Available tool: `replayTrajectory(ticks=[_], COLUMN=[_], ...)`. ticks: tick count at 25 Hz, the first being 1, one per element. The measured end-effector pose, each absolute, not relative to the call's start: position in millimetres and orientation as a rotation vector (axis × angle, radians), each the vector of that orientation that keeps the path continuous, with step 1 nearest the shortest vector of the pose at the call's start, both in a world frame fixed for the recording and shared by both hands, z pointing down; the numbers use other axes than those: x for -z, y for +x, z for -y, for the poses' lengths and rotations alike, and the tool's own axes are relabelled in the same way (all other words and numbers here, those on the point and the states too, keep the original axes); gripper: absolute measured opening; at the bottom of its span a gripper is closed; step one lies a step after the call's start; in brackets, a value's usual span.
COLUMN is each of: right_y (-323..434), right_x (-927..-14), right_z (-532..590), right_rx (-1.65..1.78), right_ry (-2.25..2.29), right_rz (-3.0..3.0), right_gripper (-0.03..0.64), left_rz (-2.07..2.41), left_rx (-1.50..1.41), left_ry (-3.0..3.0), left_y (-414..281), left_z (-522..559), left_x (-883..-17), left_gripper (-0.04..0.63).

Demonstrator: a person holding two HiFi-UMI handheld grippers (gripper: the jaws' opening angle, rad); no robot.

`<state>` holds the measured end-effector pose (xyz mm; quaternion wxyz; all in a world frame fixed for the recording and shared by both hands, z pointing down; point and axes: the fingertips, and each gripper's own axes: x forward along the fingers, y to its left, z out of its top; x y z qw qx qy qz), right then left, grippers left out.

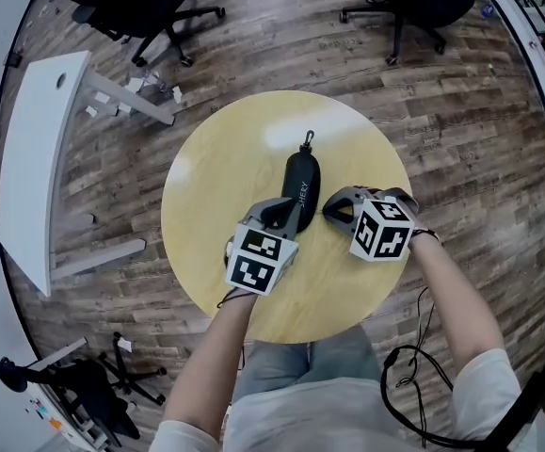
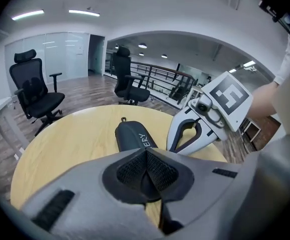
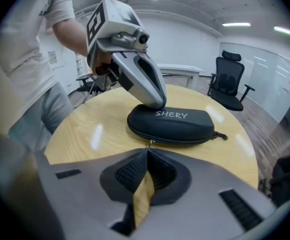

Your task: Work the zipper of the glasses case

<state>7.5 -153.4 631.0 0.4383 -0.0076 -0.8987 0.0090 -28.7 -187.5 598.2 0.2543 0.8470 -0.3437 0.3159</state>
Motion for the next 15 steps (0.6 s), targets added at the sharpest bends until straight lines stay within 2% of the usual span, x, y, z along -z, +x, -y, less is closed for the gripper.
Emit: replayTrajectory(ticks=[10, 15], right_y=[-19.3, 4.4], right_x=[-635.6, -630.8], right_z=[106.9, 67.1], right_rx=[-0.139, -0.026], right_ry=[0.013, -0.244], right_rz=[2.319, 2.258], right_gripper=[0.002, 0.002], left_rz=[0.960, 0.964], left_rx=[-0.844, -0.789], left_ry=[2.303, 2.339], left_y=[-28.7, -26.7], left_z=[185.1, 179.7], left_x=[-597.4, -572.3], left_gripper=[0.006, 0.006])
